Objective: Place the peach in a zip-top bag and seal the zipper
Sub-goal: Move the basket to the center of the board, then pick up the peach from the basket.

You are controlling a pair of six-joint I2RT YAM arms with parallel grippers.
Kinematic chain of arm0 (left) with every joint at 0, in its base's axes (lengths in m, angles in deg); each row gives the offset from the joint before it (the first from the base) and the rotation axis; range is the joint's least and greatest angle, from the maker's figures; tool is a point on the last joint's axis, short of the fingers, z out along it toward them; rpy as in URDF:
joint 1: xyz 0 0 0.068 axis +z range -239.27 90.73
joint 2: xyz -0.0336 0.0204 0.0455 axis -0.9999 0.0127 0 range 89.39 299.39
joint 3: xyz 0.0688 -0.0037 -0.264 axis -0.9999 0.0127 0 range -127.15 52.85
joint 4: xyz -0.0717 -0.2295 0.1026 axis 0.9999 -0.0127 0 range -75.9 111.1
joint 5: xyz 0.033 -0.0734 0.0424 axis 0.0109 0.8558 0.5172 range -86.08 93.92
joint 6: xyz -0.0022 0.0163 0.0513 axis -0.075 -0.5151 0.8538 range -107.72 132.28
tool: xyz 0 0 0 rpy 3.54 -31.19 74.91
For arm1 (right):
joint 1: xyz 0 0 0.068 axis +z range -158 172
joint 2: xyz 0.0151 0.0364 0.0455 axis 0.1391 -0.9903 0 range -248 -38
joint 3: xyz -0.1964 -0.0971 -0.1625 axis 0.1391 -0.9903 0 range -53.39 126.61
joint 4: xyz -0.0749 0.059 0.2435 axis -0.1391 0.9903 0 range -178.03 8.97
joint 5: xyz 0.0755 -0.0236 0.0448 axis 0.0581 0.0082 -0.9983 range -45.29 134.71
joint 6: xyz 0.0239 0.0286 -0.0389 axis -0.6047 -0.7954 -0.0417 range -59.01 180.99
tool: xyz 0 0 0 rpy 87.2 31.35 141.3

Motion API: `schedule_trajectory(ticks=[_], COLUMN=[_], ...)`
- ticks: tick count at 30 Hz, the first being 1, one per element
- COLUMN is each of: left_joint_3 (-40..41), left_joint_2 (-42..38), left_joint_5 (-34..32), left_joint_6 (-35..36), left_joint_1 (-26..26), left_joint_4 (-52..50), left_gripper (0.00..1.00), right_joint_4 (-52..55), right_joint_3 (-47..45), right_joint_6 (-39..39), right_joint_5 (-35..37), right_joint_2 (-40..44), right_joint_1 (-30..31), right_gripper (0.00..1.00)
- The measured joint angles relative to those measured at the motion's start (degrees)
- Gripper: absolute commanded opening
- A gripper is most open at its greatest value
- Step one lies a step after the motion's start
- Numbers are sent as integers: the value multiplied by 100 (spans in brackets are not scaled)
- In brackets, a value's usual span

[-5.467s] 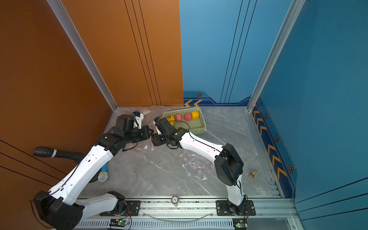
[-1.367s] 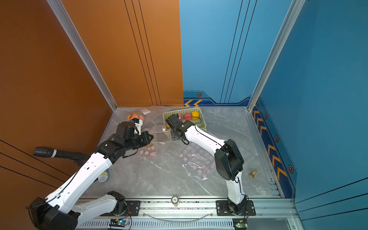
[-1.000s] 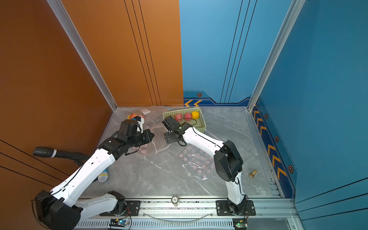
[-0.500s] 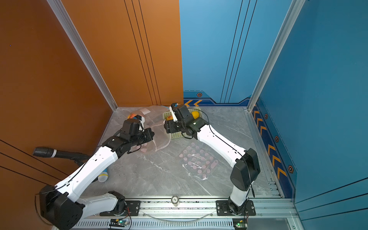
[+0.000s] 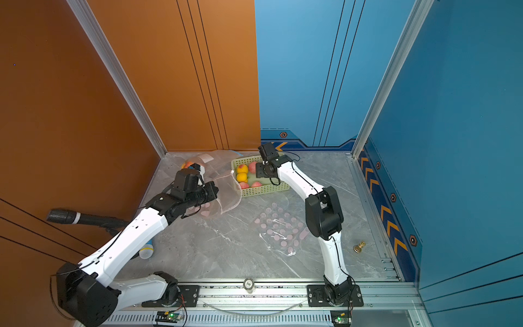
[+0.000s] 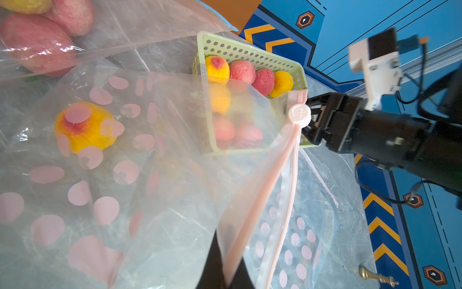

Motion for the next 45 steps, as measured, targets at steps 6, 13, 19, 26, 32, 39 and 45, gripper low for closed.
schedule_trajectory(ticks=[6, 13, 19, 26, 32, 39, 45], left_joint_3=[0, 7, 7, 7, 7, 7, 7], left_joint_2=[-2, -20, -44, -46, -46, -46, -46], left_joint_5=[0, -2, 0, 0, 0, 0, 0], left_joint_6=[-17, -20, -22, -22, -59, -66, -125], left_joint_1=[0, 0, 0, 0, 0, 0, 0], left_joint_4=[2, 22, 28, 37, 37, 37, 37], left_gripper=[0, 0, 0, 0, 0, 0, 0], right_joint_4=[402, 702, 935, 1248, 1655, 1974, 2076], right_joint_3=[599, 870, 1386, 1493, 1742, 1757, 1937], right_joint_6=[232, 398, 424, 437, 562, 745, 839], right_joint_5=[57, -382, -710, -1088, -1259, -1220, -1143], right_joint_2=[-695, -922, -1283, -1628, -1808, -1810, -1808], right_joint_1=[-9, 15, 20, 20, 20, 26, 26], right_gripper=[63, 74, 76, 77, 77, 58, 45])
